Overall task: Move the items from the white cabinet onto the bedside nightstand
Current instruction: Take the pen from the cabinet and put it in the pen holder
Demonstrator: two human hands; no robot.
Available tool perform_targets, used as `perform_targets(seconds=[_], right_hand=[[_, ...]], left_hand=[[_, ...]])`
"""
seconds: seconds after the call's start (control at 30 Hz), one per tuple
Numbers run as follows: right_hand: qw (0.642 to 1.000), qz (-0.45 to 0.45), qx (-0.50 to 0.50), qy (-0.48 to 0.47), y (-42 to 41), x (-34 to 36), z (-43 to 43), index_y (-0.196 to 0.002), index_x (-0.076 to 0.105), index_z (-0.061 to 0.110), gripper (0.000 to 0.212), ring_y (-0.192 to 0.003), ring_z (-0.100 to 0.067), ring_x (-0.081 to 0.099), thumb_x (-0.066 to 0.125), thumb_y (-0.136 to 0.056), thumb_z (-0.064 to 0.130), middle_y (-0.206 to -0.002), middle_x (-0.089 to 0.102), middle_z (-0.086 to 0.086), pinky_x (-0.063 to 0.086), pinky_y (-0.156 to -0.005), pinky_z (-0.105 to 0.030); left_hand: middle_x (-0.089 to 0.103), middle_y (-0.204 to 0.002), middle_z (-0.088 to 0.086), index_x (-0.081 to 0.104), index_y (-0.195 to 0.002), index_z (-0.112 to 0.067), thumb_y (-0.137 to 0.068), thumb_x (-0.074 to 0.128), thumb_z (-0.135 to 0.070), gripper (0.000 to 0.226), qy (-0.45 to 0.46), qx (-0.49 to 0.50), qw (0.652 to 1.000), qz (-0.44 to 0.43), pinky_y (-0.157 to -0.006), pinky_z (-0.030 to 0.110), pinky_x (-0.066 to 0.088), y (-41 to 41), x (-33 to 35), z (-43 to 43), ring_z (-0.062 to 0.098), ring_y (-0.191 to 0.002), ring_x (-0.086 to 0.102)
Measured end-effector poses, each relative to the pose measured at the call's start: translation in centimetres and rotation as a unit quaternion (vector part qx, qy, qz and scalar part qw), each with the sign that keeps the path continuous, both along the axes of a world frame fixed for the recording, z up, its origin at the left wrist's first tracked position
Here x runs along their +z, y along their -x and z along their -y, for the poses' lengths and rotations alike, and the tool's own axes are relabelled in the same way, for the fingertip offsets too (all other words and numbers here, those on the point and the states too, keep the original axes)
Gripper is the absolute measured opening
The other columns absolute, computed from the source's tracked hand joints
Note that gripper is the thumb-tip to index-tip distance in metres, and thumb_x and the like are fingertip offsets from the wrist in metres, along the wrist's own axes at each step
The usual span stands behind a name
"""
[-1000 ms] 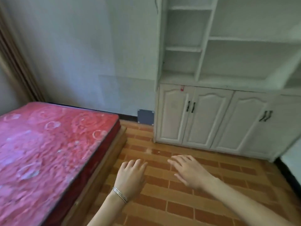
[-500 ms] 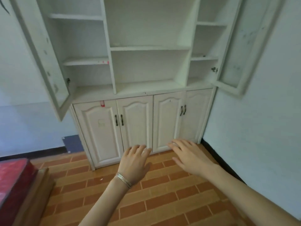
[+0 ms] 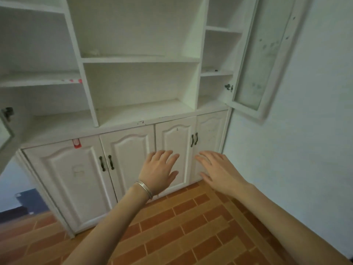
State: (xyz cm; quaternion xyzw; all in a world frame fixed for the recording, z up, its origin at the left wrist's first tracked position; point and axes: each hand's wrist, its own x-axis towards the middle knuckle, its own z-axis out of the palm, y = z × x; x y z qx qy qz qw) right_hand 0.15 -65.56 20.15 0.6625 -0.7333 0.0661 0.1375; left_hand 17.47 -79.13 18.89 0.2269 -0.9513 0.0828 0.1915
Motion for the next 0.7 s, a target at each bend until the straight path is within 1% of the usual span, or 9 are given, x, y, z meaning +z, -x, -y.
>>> perform_targets(seconds=[0.1, 0.2, 0.3, 0.4, 0.53, 0.6, 0.7], right_hand=[[0.999, 0.033, -0.035, 0.025, 3.0, 0.7, 2.3, -0.141, 0.031, 0.017, 0.05, -0.131, -0.024, 0.033, 0.045, -0.094, 0.031, -0.144, 0.036, -0.008, 0.028, -0.107, -0.038], [0.997, 0.035, -0.057, 0.032, 6.2, 1.4, 4.1, -0.141, 0.029, 0.018, 0.051, -0.13, -0.023, 0.034, 0.046, -0.094, 0.03, -0.144, 0.035, -0.007, 0.029, -0.106, -0.037], [0.997, 0.027, -0.065, 0.033, 9.8, 2.0, 5.8, -0.142, 0.028, 0.02, 0.051, -0.131, -0.022, 0.033, 0.044, -0.095, 0.032, -0.145, 0.034, -0.006, 0.027, -0.106, -0.036], [0.997, 0.019, -0.064, 0.024, 14.1, 1.9, 7.4, -0.142, 0.027, 0.02, 0.051, -0.131, -0.022, 0.031, 0.042, -0.095, 0.034, -0.147, 0.031, -0.006, 0.027, -0.106, -0.037], [0.998, 0.009, -0.06, 0.018, 21.1, 1.7, 9.1, -0.142, 0.029, 0.017, 0.052, -0.13, -0.026, 0.034, 0.044, -0.095, 0.032, -0.146, 0.032, -0.01, 0.029, -0.105, -0.039], [0.998, -0.001, -0.062, 0.013, 25.3, 2.0, 10.0, -0.143, 0.027, 0.016, 0.053, -0.131, -0.026, 0.032, 0.043, -0.095, 0.032, -0.147, 0.031, -0.011, 0.029, -0.105, -0.039], [0.998, -0.015, -0.062, 0.014, 31.6, 3.5, 11.0, -0.143, 0.025, 0.016, 0.053, -0.132, -0.026, 0.031, 0.042, -0.095, 0.032, -0.147, 0.03, -0.011, 0.03, -0.105, -0.04]], left_hand=[[0.041, -0.142, 0.005, 0.035, -0.14, -0.02, -0.092, 0.045, -0.043, 0.055, 0.007, -0.027, 1.0, 0.0, -0.105, 0.041, 0.028, 4.0, 1.1, 2.7, 0.025, -0.129, 0.038], [0.034, -0.147, 0.002, 0.028, -0.143, -0.022, -0.094, 0.038, -0.045, 0.055, 0.017, -0.047, 0.999, 0.001, -0.108, 0.038, 0.024, 8.2, 2.4, 4.7, 0.022, -0.133, 0.031], [0.036, -0.145, 0.003, 0.029, -0.142, -0.021, -0.093, 0.039, -0.044, 0.055, 0.023, -0.061, 0.998, -0.012, -0.108, 0.039, 0.025, 12.4, 3.2, 6.7, 0.023, -0.132, 0.033], [0.04, -0.143, 0.003, 0.032, -0.141, -0.021, -0.092, 0.042, -0.044, 0.055, 0.023, -0.054, 0.998, -0.024, -0.107, 0.04, 0.028, 16.6, 3.3, 8.7, 0.023, -0.131, 0.036], [0.035, -0.146, 0.002, 0.025, -0.144, -0.024, -0.093, 0.041, -0.044, 0.058, 0.02, -0.05, 0.998, -0.017, -0.108, 0.038, 0.025, 23.0, 3.0, 10.8, 0.022, -0.133, 0.032], [0.032, -0.148, 0.002, 0.021, -0.145, -0.024, -0.093, 0.04, -0.043, 0.059, 0.019, -0.043, 0.999, -0.021, -0.107, 0.038, 0.025, 26.7, 3.4, 11.7, 0.022, -0.134, 0.03], [0.032, -0.148, 0.003, 0.022, -0.145, -0.023, -0.093, 0.041, -0.043, 0.059, 0.035, -0.031, 0.998, -0.033, -0.106, 0.038, 0.026, 32.0, 4.5, 12.9, 0.023, -0.133, 0.031]])
